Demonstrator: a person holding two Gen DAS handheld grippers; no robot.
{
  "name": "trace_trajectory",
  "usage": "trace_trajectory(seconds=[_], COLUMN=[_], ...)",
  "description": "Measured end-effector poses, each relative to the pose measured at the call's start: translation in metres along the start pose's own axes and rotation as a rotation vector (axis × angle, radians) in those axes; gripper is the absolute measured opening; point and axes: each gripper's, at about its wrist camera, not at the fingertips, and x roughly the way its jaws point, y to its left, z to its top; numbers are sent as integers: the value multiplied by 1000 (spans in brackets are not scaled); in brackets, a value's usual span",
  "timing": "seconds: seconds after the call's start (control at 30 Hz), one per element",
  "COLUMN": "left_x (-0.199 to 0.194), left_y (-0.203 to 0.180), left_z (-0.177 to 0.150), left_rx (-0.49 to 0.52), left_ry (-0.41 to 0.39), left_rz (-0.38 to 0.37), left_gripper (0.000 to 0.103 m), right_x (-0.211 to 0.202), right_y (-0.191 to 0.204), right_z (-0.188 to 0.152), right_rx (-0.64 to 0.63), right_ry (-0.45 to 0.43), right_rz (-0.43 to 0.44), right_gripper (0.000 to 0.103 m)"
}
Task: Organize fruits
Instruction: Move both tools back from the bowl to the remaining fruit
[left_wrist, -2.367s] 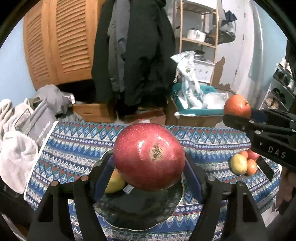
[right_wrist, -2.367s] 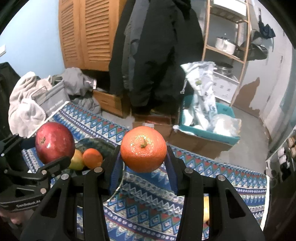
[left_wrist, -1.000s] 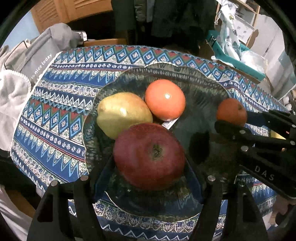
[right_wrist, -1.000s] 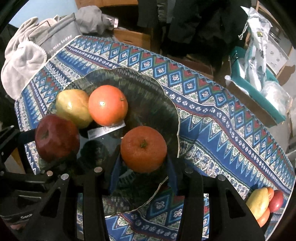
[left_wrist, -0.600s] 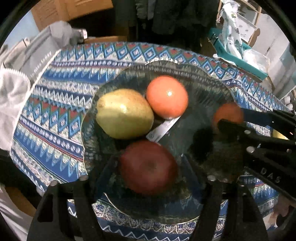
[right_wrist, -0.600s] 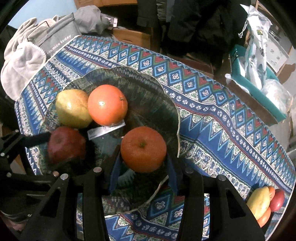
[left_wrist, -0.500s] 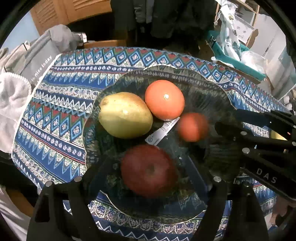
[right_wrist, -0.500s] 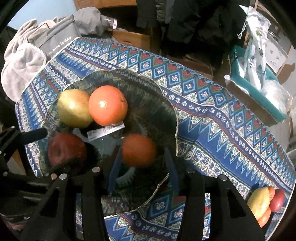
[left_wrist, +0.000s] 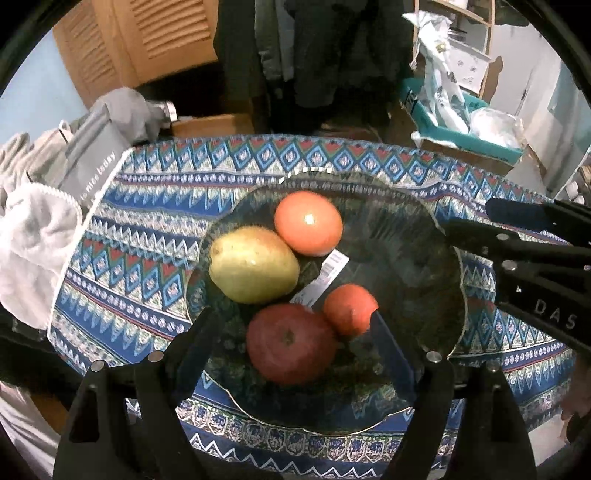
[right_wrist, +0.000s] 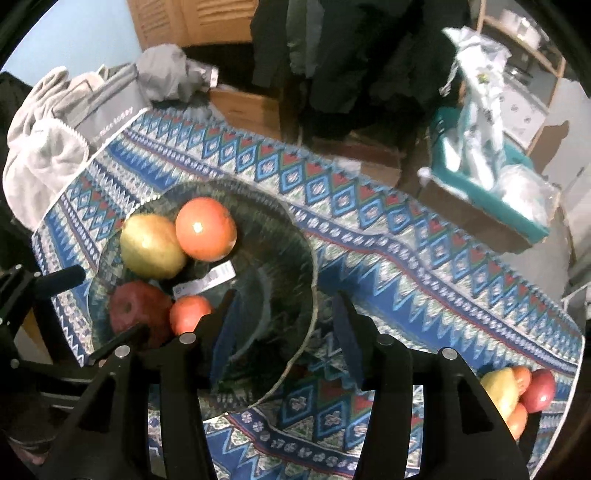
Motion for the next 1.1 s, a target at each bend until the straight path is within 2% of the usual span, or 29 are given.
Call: trace_trajectory(seconds=[0.1, 0.3, 0.77, 0.9, 1.1], left_x=[-8, -29, -83, -99, -120], left_y=[-2, -9, -19, -20, -21], left_z=[3, 9, 20, 23, 27], left_rx=[6, 16, 27, 22, 10], left_ry=[-22, -73, -213, -258, -322], left_rz=[-1, -10, -7, -10, -21], left_gripper=[84, 84, 85, 86, 87], right_x=[-14, -45, -113, -131, -160], right_y=[-3, -7, -14, -18, -24], right_z=[3, 7, 9, 6, -3], right_rx=[0, -7, -8, -3, 5], right_ry=[-39, -127, -308, -355, -424], right_rz=[-33, -95, -171, -186, -199], right_gripper=[57, 62, 72, 78, 80])
